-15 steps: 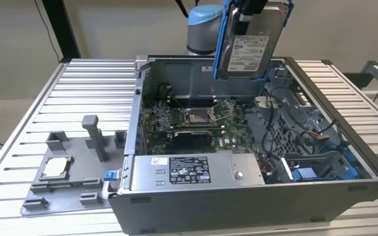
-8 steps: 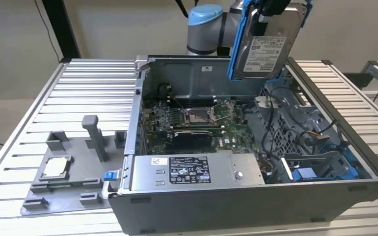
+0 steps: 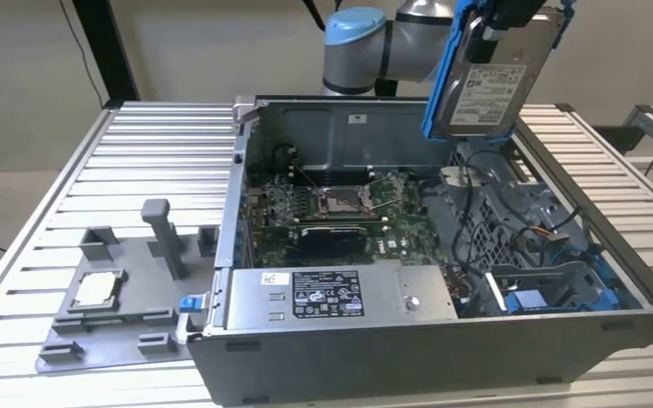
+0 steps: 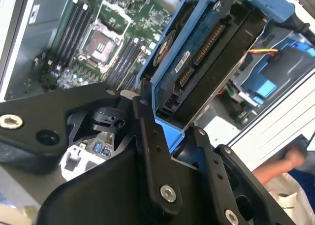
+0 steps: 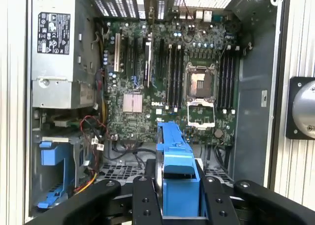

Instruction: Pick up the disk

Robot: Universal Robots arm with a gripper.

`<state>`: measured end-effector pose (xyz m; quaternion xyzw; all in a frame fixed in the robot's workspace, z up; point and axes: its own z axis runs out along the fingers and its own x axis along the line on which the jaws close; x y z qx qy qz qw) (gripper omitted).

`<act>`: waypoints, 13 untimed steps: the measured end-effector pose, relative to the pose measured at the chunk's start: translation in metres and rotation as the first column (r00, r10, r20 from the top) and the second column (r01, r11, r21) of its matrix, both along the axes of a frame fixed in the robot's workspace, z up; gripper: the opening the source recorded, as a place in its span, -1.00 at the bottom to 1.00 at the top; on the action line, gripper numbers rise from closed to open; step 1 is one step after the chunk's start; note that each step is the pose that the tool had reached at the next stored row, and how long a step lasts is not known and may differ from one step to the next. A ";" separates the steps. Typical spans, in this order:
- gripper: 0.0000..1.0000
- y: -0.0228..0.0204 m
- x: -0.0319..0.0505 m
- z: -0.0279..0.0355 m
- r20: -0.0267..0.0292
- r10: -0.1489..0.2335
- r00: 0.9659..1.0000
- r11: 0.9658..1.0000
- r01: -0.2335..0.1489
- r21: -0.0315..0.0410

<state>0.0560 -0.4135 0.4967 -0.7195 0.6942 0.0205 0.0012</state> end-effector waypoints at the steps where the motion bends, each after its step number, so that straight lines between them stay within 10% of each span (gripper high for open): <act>1: -1.00 -0.0001 0.0036 0.0000 0.000 0.000 1.000 1.000 0.000 0.000; 13: -1.00 -0.0004 0.0135 0.0000 0.000 0.000 1.000 1.000 0.000 0.000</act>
